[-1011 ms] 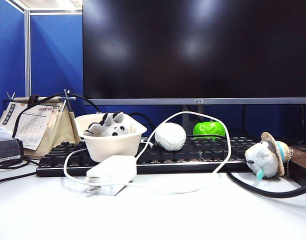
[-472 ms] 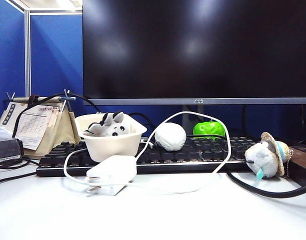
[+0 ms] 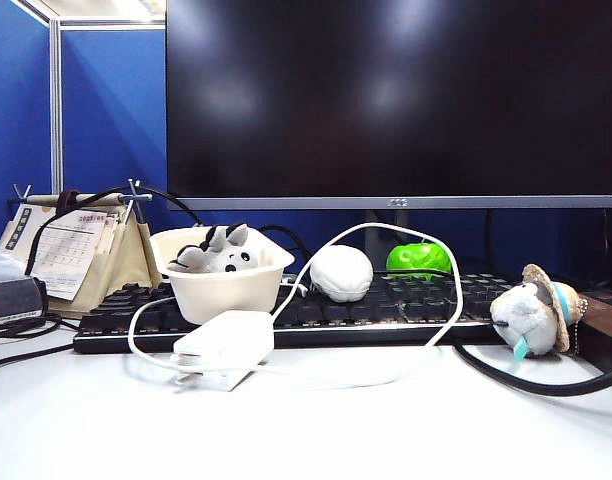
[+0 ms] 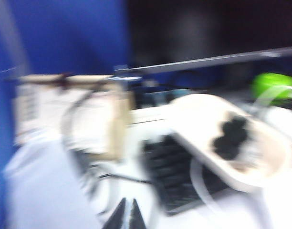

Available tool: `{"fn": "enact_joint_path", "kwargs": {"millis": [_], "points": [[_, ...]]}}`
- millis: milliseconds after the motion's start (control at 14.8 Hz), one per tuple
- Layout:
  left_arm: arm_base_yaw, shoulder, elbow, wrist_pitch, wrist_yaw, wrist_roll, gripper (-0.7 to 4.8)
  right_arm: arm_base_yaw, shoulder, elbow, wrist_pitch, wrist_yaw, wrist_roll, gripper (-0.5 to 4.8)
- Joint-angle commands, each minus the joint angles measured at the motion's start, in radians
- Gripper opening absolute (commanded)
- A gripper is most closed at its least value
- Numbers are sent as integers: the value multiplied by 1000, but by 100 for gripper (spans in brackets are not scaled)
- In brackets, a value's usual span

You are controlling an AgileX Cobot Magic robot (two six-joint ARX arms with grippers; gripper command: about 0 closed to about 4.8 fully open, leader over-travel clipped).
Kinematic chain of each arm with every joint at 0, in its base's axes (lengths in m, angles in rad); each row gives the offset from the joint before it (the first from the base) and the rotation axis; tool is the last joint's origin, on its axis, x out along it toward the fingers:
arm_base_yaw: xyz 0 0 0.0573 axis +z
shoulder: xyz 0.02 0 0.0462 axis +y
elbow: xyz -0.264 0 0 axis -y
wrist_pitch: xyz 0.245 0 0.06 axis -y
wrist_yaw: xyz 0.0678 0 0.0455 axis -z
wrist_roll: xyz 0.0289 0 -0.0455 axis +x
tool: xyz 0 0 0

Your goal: Identity fluffy octopus among items on the table, put them into the paper lunch box.

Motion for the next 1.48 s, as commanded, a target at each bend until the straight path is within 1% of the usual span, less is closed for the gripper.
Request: {"fn": "enact_joint_path", "kwargs": {"millis": [67,202,472,539,674,742,944,1011,1146,1213,1483], "points": [[114,-3,0,13,2,-8,-5,0,-2,2,11,-2,4,-6],[136,-3,-20,20,3,-7,-5,0,-2,2,12,-2,4,-6],[136,-3,-93,86,10,-14,-5,0,-2,2,12,-2,4,-6],[136,-3,-102,106,4,-14,-5,0,-2,2,11,-2,4,-6],[136,-3,-125,166,-39,-16,-5,0,-2,2,11,-2,4,-6],[136,-3,-138,201,-45,-30,-5,0,-2,2,11,-2,4,-6],[136,-3,-156,218,-48,-38,-5,0,-2,2,11,-2,4,-6],[136,-3,-161,217,-62,-47,-5,0,-2,2,12,-2,4,-6],[136,-3,-182,235,-100,-90,-5,0,-2,2,11,-2,4,-6],[136,-3,-200,269,-106,-100,-5,0,-2,2,11,-2,4,-6],[136,-3,-209,293,-106,-106,-5,0,-2,2,11,-2,4,-6]]}}
